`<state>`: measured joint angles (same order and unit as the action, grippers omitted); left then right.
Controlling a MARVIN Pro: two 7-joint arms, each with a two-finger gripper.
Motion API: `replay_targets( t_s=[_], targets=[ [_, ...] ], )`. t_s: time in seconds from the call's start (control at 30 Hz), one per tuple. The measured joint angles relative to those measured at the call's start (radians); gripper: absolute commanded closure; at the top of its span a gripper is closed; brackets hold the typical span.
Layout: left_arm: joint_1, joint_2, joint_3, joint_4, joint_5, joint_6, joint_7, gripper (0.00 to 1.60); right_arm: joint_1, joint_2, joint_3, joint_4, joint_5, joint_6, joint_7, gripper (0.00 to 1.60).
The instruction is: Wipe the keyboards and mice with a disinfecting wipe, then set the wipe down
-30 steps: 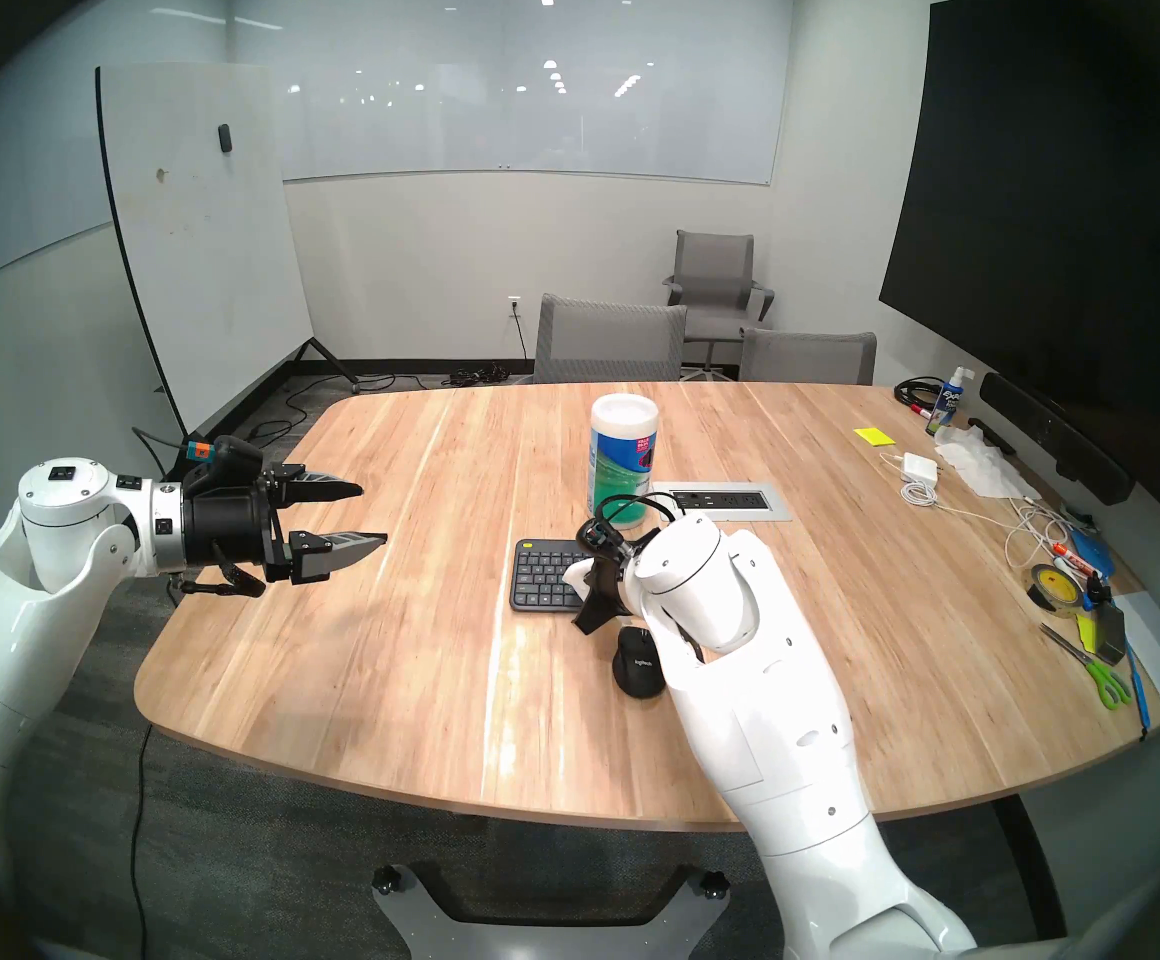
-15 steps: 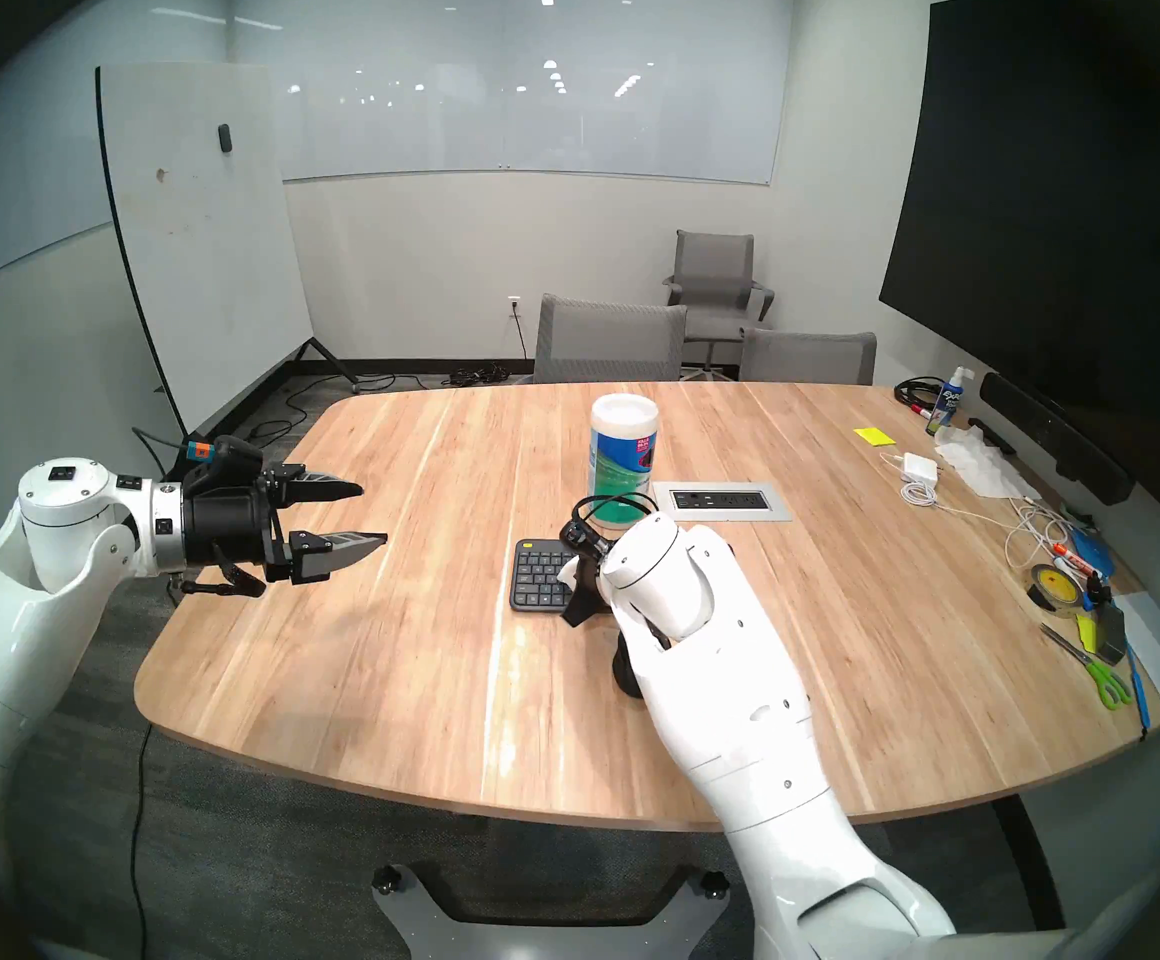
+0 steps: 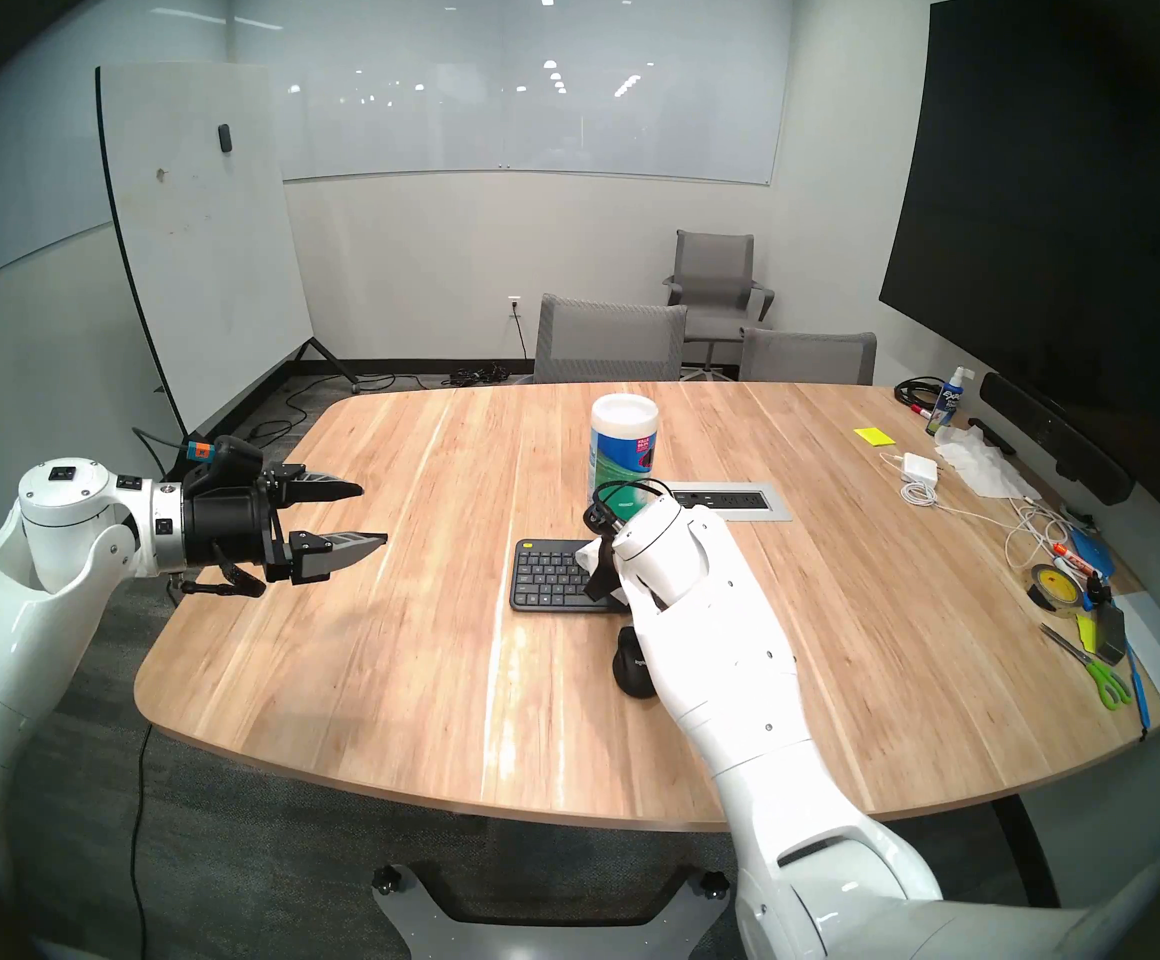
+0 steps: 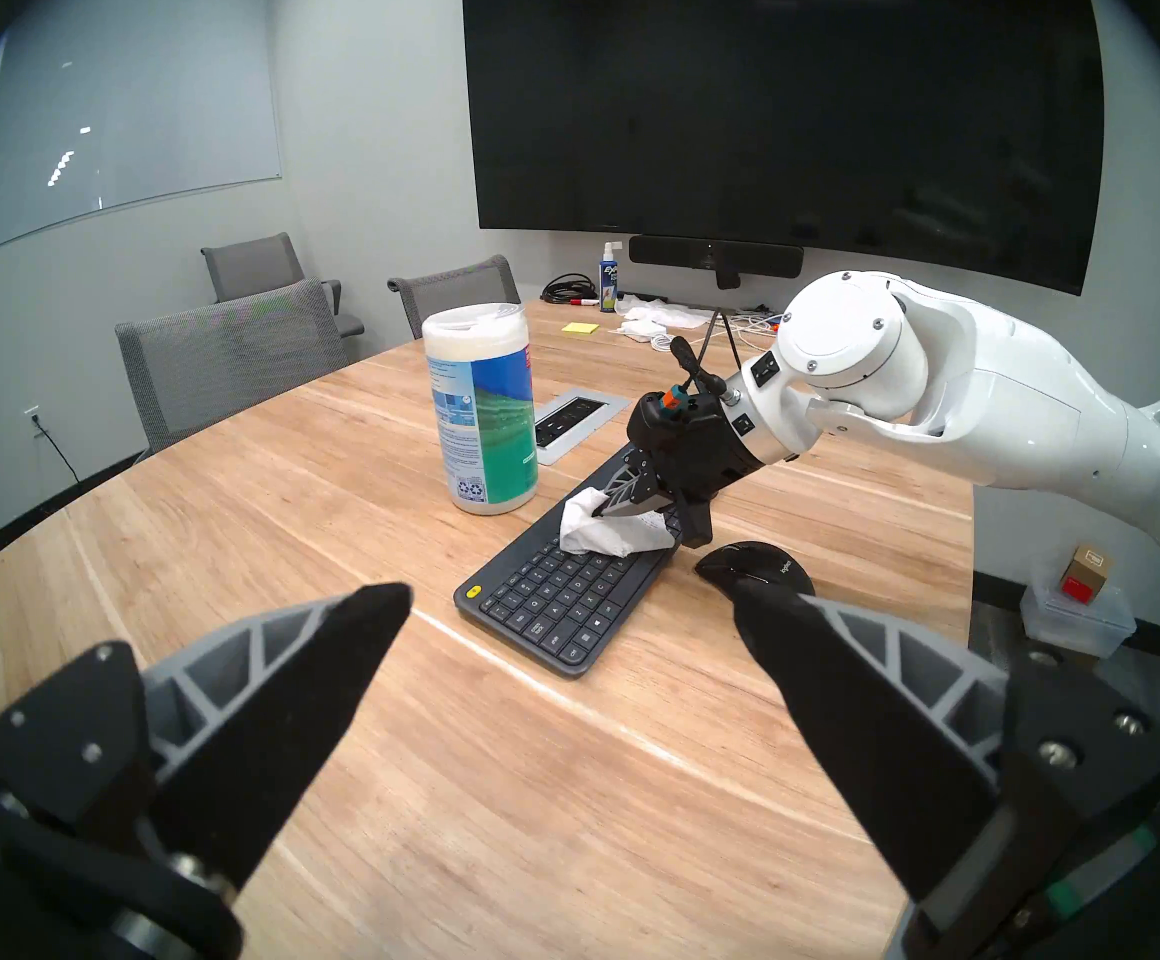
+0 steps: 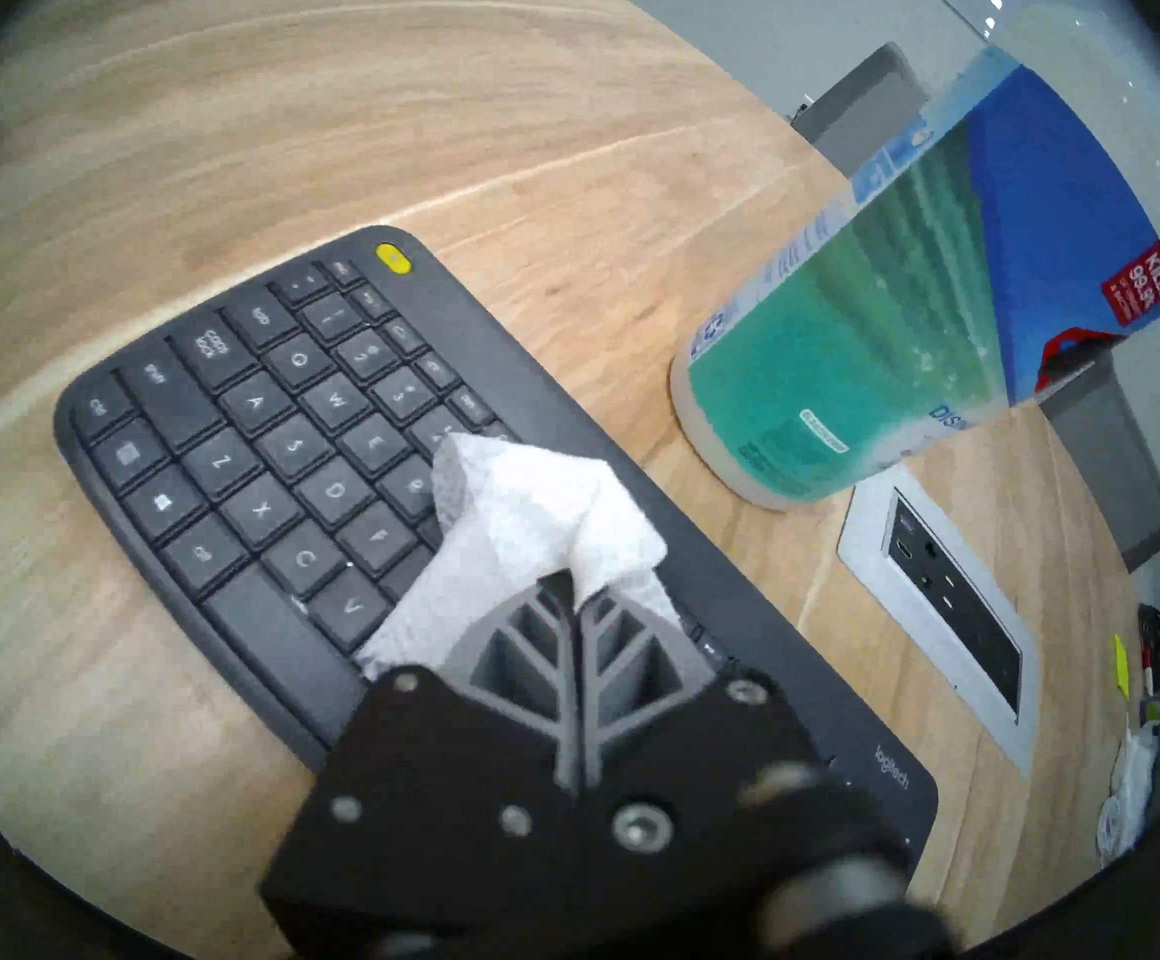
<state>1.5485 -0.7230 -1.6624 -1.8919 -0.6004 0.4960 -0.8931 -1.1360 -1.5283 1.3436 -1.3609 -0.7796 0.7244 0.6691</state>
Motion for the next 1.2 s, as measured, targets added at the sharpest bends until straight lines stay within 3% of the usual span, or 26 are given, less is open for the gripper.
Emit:
replay_targets(
  t_s=[0.3, 0.53, 0.73, 1.2],
  targets=[
    [0.000, 0.000, 0.000, 0.000, 0.000, 0.000, 0.000, 0.00, 0.054, 0.000, 0.050, 0.084, 0.019, -0.039, -0.023, 1.60],
    [0.000, 0.000, 0.000, 0.000, 0.000, 0.000, 0.000, 0.00, 0.062, 0.012, 0.060, 0.085, 0.025, -0.059, -0.015, 1.60],
    [0.000, 0.000, 0.000, 0.000, 0.000, 0.000, 0.000, 0.00, 0.049, 0.023, 0.049, 0.060, 0.025, -0.066, 0.004, 1.60],
    [0.000, 0.000, 0.000, 0.000, 0.000, 0.000, 0.000, 0.00, -0.078, 0.051, -0.022, -0.117, 0.009, -0.073, 0.076, 1.60]
  ],
)
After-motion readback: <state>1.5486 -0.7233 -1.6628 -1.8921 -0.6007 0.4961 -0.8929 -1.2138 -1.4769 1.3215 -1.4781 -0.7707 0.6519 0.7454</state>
